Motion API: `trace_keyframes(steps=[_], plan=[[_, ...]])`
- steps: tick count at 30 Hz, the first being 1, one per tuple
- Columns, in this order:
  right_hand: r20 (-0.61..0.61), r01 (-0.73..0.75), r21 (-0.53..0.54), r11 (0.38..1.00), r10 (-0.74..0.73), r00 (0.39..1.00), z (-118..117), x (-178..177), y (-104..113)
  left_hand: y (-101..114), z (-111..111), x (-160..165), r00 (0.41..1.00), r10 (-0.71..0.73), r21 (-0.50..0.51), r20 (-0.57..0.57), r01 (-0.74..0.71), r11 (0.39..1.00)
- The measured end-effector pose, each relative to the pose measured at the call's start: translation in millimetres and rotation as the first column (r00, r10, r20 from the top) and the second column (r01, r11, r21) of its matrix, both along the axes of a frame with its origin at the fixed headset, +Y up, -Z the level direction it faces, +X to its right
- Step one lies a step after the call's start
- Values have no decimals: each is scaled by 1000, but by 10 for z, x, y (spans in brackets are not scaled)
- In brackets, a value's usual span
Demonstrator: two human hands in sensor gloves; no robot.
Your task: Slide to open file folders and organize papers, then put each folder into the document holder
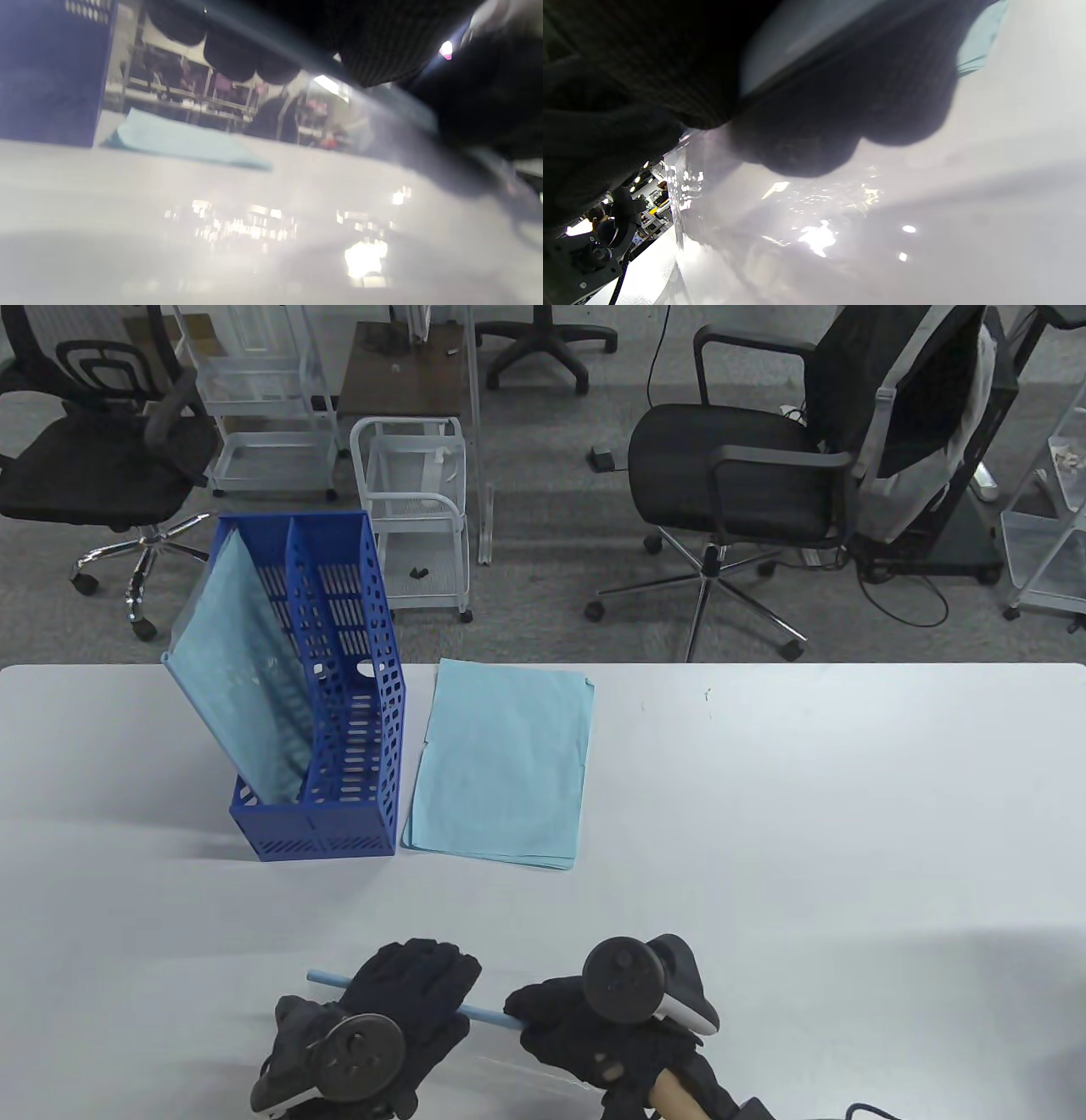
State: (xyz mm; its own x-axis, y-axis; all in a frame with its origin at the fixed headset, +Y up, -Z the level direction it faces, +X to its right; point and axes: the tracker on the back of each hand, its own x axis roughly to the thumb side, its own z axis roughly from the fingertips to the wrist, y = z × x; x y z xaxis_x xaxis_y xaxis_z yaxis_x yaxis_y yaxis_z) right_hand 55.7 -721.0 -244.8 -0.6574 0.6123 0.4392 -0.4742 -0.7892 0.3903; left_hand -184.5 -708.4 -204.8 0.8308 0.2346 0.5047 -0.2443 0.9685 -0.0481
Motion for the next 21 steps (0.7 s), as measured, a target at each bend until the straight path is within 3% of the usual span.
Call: trace_keyframes(steps=[4, 8, 13, 16, 18, 21], plan=[[16, -65, 75, 995, 64, 998, 32, -41, 12, -92, -62, 46, 1000, -22, -63, 22, 23, 998], [41, -50, 72, 996, 47, 998, 25, 8, 42, -127, -125, -9, 1000, 1, -141, 21, 2, 990], [162, 110, 44, 993, -116, 980, -50, 454, 137, -119, -258, -255, 990, 140, -264, -30, -143, 954], [219, 305, -17, 952, -294, 930, -92, 699, 109, -138, -336, -409, 960, 270, -319, -76, -280, 906], [237, 371, -51, 927, -350, 906, -105, 715, 73, -169, -361, -455, 936, 333, -336, -110, -351, 874], [278, 356, -41, 934, -331, 902, -94, 621, 31, -204, -363, -451, 911, 388, -360, -138, -411, 838]])
